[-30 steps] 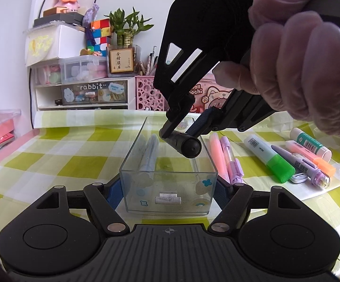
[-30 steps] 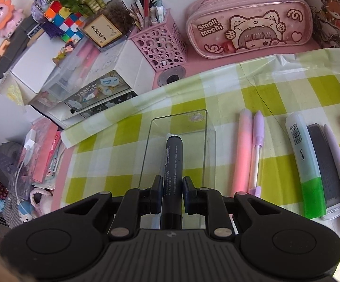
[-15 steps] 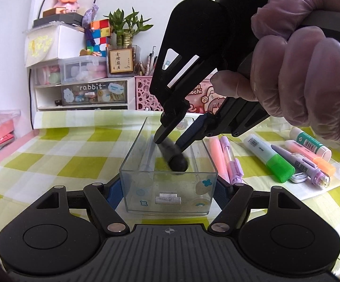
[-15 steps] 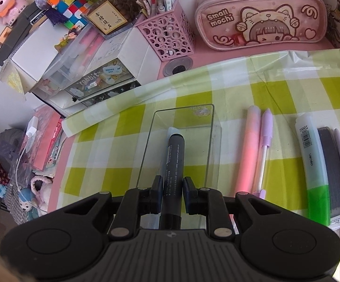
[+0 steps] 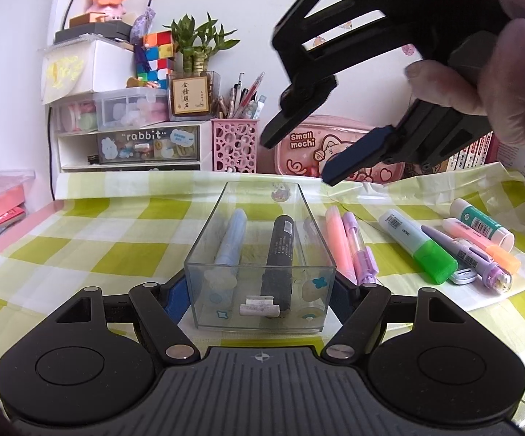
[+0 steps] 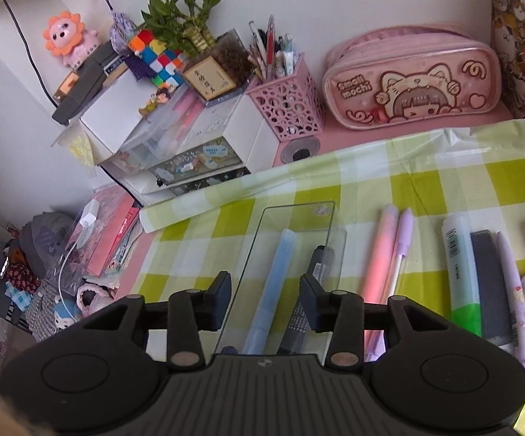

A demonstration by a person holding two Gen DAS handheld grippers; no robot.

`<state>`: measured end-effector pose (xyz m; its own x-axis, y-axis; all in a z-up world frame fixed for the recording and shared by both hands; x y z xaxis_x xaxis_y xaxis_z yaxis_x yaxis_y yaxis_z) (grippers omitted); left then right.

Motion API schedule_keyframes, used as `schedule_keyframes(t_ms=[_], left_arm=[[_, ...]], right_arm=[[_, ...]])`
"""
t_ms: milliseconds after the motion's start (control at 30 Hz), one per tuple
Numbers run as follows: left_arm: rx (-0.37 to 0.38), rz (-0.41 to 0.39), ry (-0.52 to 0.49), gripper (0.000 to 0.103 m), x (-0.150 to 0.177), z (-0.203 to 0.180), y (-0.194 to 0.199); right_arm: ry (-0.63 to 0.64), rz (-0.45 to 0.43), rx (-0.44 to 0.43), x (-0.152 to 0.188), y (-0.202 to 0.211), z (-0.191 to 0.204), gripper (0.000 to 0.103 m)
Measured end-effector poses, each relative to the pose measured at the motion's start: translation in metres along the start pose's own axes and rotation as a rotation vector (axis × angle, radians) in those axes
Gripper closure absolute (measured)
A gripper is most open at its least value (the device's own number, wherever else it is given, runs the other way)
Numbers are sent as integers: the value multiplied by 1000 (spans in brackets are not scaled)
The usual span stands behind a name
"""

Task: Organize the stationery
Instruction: 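Reach the right tool to the purple pen and close on it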

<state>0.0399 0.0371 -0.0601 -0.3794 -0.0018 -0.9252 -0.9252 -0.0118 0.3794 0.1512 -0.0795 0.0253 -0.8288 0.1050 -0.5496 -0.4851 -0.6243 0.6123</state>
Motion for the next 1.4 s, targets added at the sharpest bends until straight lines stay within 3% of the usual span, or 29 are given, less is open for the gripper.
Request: schedule_keyframes(t_ms=[267, 600, 1033, 1233, 1400], left_arm=[[-37, -6, 15, 30, -1, 1, 0], [-49, -9, 15, 30, -2, 2, 0], [-42, -8, 13, 30, -1, 1, 0], [-42, -3, 12, 30, 0, 0, -1], [-41, 4, 15, 30, -1, 1, -3]], right_arm=[[-1, -165, 116, 13, 31, -34, 52], [2, -105, 162, 39, 5, -59, 53], [56, -82, 217, 47, -11, -59, 75], [66, -78, 196, 46, -9, -59, 88], [76, -81, 234, 45, -4, -62, 88]])
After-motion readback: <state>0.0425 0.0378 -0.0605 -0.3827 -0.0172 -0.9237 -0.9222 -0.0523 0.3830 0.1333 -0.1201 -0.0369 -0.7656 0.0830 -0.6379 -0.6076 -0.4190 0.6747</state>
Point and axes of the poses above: each gripper's, at about its wrist camera, not at the fingertips, and y roughly against the way its jaws point, z to its left, x to its underside, the point moved 2 cm from there along -y, roughly the way its jaws point, and after that the axes turned 1 degree about -x, right-handed, at the moved point
